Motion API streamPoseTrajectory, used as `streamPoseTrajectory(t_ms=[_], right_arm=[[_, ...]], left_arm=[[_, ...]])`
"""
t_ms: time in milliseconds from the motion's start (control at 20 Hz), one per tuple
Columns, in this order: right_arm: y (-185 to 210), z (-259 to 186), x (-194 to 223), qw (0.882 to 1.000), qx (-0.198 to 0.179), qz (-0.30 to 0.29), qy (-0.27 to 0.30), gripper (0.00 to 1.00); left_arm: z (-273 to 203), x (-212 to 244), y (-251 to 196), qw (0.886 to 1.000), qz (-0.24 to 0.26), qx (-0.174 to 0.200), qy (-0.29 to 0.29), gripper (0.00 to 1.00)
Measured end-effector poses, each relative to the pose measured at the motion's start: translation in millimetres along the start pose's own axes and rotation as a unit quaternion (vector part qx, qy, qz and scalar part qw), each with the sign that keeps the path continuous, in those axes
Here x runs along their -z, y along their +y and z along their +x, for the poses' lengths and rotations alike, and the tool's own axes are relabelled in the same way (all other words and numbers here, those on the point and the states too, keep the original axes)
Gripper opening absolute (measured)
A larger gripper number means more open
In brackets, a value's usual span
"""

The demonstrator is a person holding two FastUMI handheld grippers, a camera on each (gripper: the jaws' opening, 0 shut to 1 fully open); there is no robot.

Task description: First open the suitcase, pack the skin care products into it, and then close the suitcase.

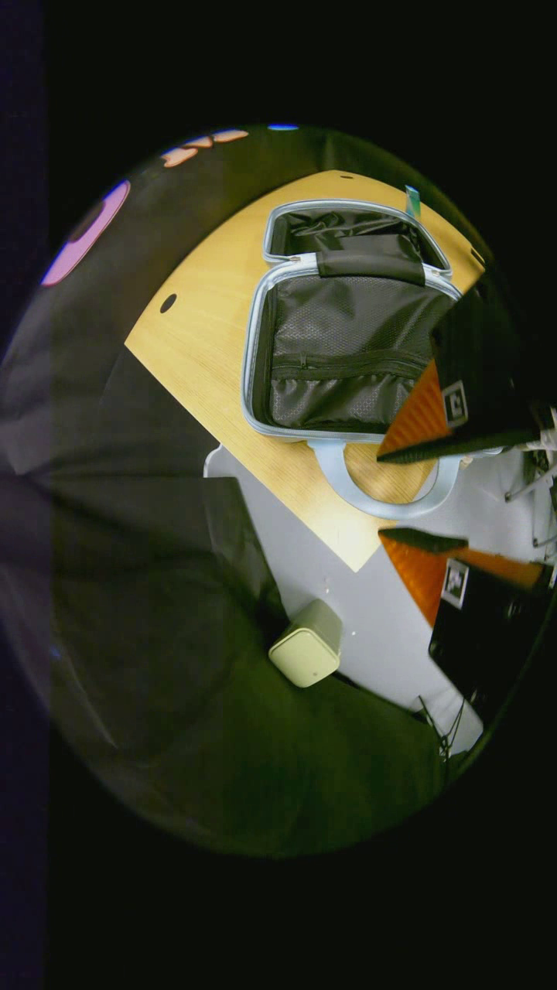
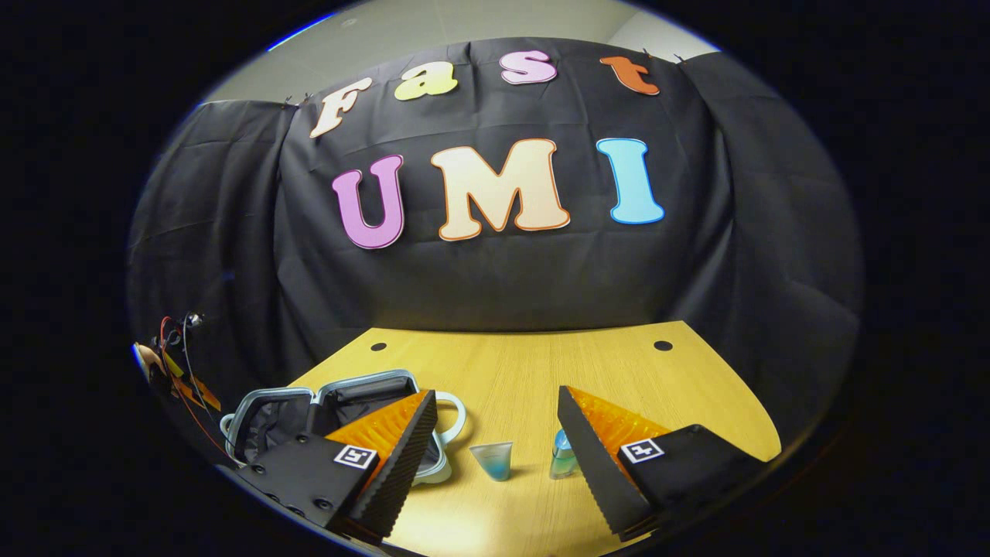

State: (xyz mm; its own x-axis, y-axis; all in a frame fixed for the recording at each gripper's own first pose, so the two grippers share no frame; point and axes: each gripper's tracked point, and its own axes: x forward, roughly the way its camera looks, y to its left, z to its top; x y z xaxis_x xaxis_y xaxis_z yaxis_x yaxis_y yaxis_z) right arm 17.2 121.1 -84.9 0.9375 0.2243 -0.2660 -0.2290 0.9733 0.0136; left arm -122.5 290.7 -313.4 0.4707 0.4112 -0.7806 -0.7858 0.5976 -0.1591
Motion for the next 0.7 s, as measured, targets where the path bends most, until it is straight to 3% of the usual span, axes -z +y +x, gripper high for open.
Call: streamPoseTrajectory(t_ms=[150, 300, 700], right_arm=[[-7, 0, 3, 1.000, 0.008, 0.005, -0.001, 0.98], [-18, -3, 6, 1.000, 0.022, 0.009, 0.001, 0.98], [-52, -13, 17, 0.998, 0.062, 0.016, 0.011, 0.98]], left_arm=[[-11, -1, -9, 0.999, 0.029, -0.024, -0.013, 0.90], [-24, 0, -28, 0.997, 0.065, -0.034, -0.029, 0.90], [-50, 37, -115, 0.991, 0.127, 0.019, -0.032, 0.91]])
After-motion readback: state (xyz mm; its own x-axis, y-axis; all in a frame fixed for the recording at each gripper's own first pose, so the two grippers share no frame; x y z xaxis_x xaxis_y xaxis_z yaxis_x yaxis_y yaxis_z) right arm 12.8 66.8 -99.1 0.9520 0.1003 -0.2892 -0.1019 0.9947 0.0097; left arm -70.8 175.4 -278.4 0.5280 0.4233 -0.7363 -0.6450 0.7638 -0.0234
